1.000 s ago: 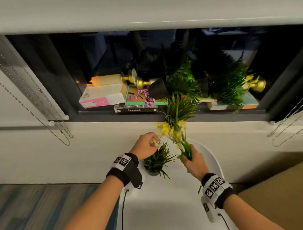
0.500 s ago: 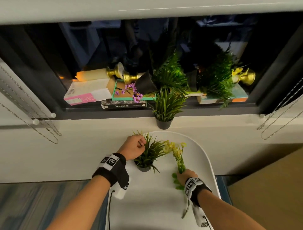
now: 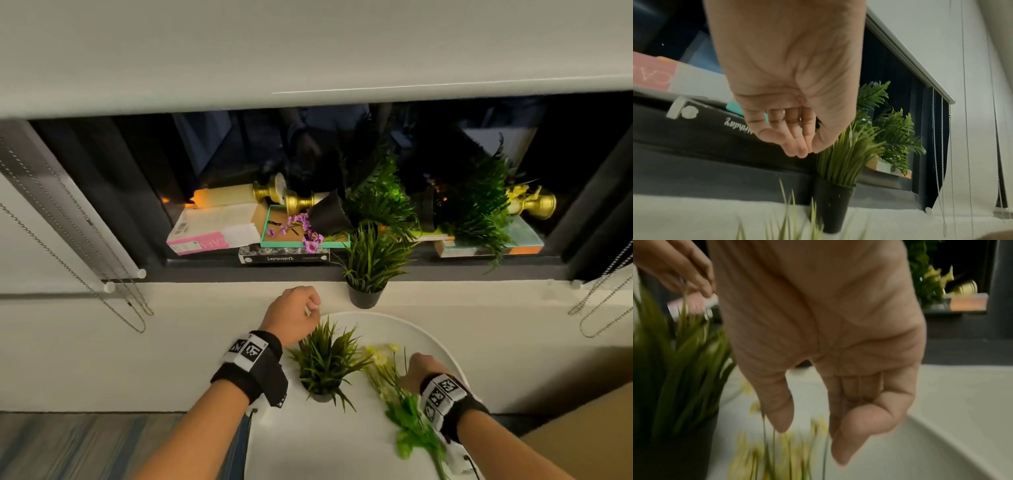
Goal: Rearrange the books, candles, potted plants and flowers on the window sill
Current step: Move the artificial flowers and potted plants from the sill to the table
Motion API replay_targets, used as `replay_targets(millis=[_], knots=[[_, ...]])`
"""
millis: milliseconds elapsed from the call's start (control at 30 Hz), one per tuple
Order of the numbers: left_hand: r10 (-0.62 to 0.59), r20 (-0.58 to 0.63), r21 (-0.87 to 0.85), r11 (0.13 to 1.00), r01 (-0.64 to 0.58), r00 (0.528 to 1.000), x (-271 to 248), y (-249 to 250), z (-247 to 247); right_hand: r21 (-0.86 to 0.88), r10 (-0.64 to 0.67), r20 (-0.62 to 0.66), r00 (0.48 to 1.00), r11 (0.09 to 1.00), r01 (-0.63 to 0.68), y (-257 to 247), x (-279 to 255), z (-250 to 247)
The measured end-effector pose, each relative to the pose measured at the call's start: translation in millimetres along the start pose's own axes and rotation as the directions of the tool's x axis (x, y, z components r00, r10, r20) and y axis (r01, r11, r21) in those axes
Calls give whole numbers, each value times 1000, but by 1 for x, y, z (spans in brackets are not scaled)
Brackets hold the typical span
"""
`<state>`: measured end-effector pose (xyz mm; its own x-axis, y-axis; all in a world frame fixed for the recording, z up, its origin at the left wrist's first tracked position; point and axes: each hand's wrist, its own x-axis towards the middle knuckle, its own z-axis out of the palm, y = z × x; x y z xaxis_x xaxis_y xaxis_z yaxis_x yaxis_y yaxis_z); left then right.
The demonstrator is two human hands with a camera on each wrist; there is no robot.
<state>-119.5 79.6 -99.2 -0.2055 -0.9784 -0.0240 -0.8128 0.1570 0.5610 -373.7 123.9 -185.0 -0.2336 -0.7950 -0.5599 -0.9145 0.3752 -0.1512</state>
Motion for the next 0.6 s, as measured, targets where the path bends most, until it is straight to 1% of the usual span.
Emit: replay_targets(millis=[100, 200, 300, 400, 433, 500, 533, 600], knots=[[53, -98, 19, 998, -52, 994, 15, 9, -25, -11, -69, -55, 996, 998, 69, -24, -4, -42], [101, -172, 6, 995, -101, 980, 30, 18, -43, 45, -138, -167, 976, 988, 148, -44, -15, -86], [183, -268, 26, 983, -182, 946, 45, 25, -53, 148, -221, -310, 925, 950, 276, -60, -23, -126], [238, -336, 69, 971, -229, 911, 66, 36, -62, 227, -201, -486, 850, 911, 345, -72, -32, -158], [249, -340, 88, 968, -233, 907, 74, 41, -64, 240, -195, -532, 824, 899, 367, -75, -34, -165], [281, -313, 168, 957, -238, 907, 89, 50, -65, 243, -185, -577, 795, 891, 384, -79, -33, -172], [295, -289, 215, 947, -239, 911, 96, 54, -66, 235, -185, -583, 792, 894, 381, -81, -30, -173], [303, -225, 308, 924, -227, 926, 105, 60, -65, 235, -183, -568, 802, 899, 371, -80, -29, -167]])
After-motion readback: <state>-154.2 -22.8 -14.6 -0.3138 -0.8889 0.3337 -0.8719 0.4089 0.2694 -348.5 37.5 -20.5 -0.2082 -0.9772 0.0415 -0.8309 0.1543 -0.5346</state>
